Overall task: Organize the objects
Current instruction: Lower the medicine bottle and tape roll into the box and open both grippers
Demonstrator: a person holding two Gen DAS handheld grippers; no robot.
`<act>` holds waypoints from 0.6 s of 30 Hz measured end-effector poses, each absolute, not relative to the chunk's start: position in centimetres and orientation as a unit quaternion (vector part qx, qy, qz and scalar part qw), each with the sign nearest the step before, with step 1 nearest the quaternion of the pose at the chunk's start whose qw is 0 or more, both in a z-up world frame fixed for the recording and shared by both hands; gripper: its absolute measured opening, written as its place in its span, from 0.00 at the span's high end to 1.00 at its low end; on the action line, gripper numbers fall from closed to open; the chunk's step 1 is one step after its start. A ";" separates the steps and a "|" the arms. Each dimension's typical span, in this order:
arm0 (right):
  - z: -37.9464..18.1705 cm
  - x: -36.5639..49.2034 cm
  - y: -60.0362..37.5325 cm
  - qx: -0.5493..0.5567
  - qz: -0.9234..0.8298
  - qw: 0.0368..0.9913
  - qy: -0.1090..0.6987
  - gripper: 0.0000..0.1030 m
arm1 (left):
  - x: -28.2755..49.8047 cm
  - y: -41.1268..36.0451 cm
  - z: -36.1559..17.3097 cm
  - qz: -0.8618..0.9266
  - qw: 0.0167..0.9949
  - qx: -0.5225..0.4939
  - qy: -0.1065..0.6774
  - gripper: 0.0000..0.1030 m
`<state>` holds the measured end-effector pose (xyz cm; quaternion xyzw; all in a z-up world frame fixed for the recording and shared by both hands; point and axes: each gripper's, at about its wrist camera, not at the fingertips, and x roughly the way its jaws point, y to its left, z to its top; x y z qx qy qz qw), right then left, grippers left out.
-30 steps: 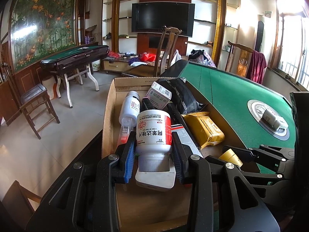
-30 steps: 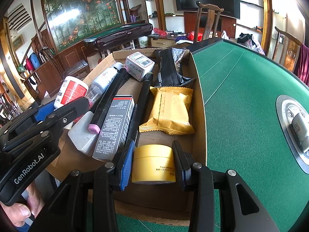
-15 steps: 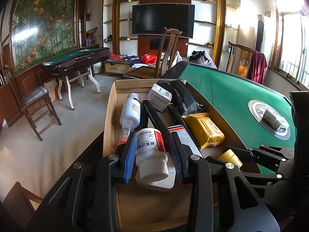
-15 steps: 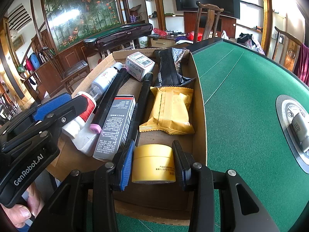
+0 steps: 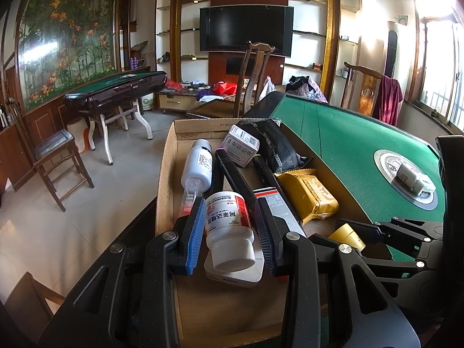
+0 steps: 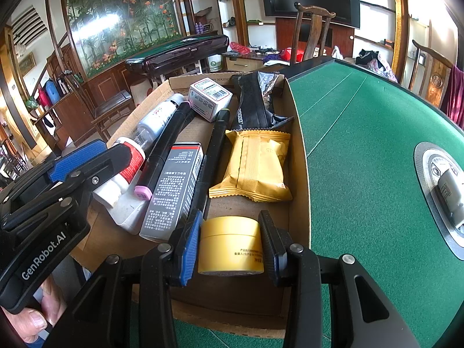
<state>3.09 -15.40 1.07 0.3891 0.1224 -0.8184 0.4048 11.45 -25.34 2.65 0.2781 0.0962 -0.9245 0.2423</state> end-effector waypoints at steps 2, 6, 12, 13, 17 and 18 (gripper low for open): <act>1.1 3.1 -15.4 0.388 -0.819 0.405 0.123 0.61 | 11.5 -25.3 2.6 -0.924 0.243 0.278 0.096 0.67; 1.3 3.1 -15.4 0.386 -0.819 0.406 0.123 0.61 | 11.5 -25.3 2.6 -0.924 0.243 0.278 0.096 0.65; 2.2 3.0 -15.1 0.380 -0.821 0.410 0.118 0.61 | 11.6 -25.3 2.6 -0.924 0.244 0.277 0.097 0.64; 2.3 3.0 -15.2 0.379 -0.821 0.411 0.118 0.61 | 11.6 -25.2 2.6 -0.924 0.245 0.277 0.097 0.64; 2.6 3.1 -15.2 0.376 -0.823 0.411 0.114 0.61 | 11.7 -25.2 2.6 -0.924 0.245 0.277 0.097 0.64; 2.7 3.1 -15.3 0.375 -0.823 0.411 0.112 0.61 | 11.6 -25.2 2.6 -0.924 0.245 0.278 0.097 0.64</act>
